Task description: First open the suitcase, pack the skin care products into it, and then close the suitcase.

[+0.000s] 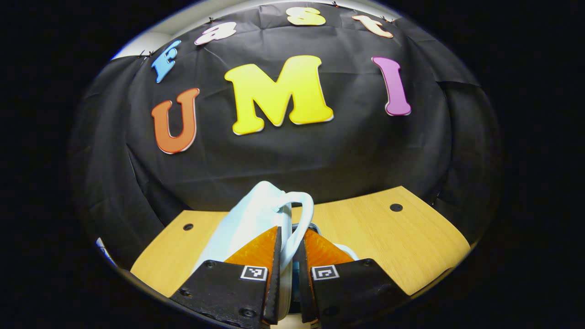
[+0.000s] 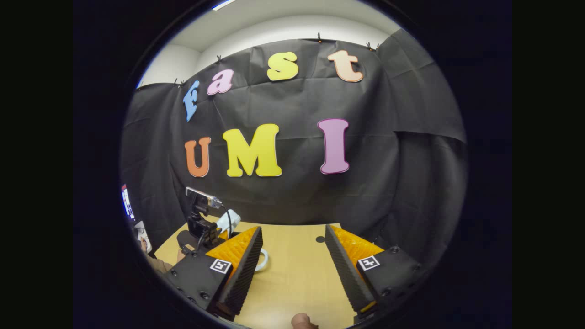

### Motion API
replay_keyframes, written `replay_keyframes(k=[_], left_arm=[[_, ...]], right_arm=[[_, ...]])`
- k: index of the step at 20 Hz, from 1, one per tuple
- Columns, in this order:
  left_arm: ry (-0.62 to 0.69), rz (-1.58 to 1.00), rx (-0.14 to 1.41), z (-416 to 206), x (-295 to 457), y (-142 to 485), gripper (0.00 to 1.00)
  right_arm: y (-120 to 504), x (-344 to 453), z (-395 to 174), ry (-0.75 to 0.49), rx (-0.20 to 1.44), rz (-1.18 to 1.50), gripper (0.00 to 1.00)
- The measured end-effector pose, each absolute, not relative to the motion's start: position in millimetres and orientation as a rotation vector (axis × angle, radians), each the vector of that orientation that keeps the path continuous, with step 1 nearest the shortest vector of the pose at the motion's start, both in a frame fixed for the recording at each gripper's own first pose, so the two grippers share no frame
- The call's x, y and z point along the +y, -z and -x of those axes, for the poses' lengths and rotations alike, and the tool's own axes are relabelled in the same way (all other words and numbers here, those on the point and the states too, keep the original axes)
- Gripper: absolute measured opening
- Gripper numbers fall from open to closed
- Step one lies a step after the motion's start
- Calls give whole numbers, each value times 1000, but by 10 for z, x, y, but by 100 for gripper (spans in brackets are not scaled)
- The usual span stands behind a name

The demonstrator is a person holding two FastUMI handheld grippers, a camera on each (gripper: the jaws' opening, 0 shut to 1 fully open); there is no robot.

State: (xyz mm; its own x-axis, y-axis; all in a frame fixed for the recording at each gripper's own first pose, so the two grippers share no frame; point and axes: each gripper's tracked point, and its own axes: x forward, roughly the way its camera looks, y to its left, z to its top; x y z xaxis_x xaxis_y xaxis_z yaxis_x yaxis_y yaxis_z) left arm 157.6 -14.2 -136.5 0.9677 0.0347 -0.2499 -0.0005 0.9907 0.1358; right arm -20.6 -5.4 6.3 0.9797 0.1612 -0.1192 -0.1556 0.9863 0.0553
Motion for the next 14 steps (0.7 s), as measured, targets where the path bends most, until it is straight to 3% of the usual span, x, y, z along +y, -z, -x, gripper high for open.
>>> replay_keyframes(k=[10, 14], left_arm=[[5, -274, 447, -1788, -658, 2395, 21], [6, -312, 463, -1833, -757, 2420, 28]], right_arm=[[400, -510, 16, -147, 223, -22, 82], [451, -563, 15, -149, 240, -42, 82]])
